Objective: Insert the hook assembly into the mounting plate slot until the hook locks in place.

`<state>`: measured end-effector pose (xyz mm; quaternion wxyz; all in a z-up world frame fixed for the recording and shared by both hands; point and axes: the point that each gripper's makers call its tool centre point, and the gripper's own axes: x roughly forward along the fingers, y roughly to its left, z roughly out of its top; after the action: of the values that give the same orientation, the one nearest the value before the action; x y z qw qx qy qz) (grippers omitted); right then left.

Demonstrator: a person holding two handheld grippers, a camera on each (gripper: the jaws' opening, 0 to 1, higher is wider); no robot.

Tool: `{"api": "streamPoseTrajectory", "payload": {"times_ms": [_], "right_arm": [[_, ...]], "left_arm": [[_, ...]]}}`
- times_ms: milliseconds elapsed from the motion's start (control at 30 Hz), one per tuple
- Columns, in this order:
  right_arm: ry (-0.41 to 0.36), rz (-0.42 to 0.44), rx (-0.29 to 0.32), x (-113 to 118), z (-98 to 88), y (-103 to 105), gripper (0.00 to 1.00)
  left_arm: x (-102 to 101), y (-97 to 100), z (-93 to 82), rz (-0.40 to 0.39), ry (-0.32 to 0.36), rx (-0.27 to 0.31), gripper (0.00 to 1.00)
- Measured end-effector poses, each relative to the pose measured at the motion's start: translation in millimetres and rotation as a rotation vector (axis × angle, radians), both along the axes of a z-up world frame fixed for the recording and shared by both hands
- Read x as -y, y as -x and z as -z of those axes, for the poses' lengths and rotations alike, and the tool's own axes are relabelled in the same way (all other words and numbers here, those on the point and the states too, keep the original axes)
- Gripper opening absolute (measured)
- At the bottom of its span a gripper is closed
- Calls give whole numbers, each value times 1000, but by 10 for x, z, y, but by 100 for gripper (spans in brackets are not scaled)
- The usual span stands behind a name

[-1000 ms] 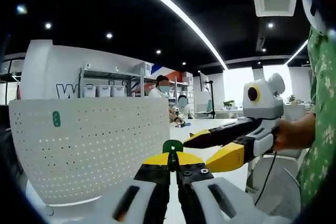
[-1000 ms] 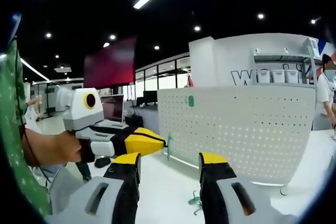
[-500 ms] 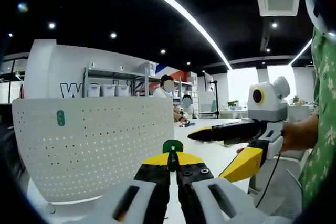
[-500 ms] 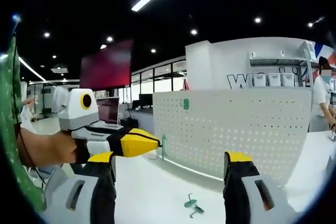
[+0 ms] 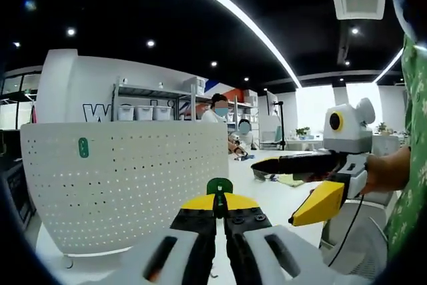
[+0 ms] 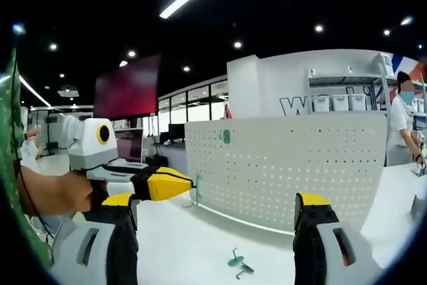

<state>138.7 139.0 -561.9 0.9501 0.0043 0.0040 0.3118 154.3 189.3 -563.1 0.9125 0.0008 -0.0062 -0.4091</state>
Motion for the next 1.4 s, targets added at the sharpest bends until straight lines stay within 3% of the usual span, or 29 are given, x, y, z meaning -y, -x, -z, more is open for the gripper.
{"api": "streamPoseTrajectory", "payload": {"times_ms": [433,667,967,1400], "right_arm": [[3,8,6,48,-19,15,100],[11,-2,-1,43,16,5,99],[9,-19,-13,32,60,-31,98],[17,-28,-34,141,138,-90,97]], "left_arm": [[-83,-187,-72,-123,4,10,2],[-191,-433,-101,-241,22,-3,2],[-298,-806,-264,-367,68,18,3],[-417,-1235,-565,-483,111,66,3]]}}
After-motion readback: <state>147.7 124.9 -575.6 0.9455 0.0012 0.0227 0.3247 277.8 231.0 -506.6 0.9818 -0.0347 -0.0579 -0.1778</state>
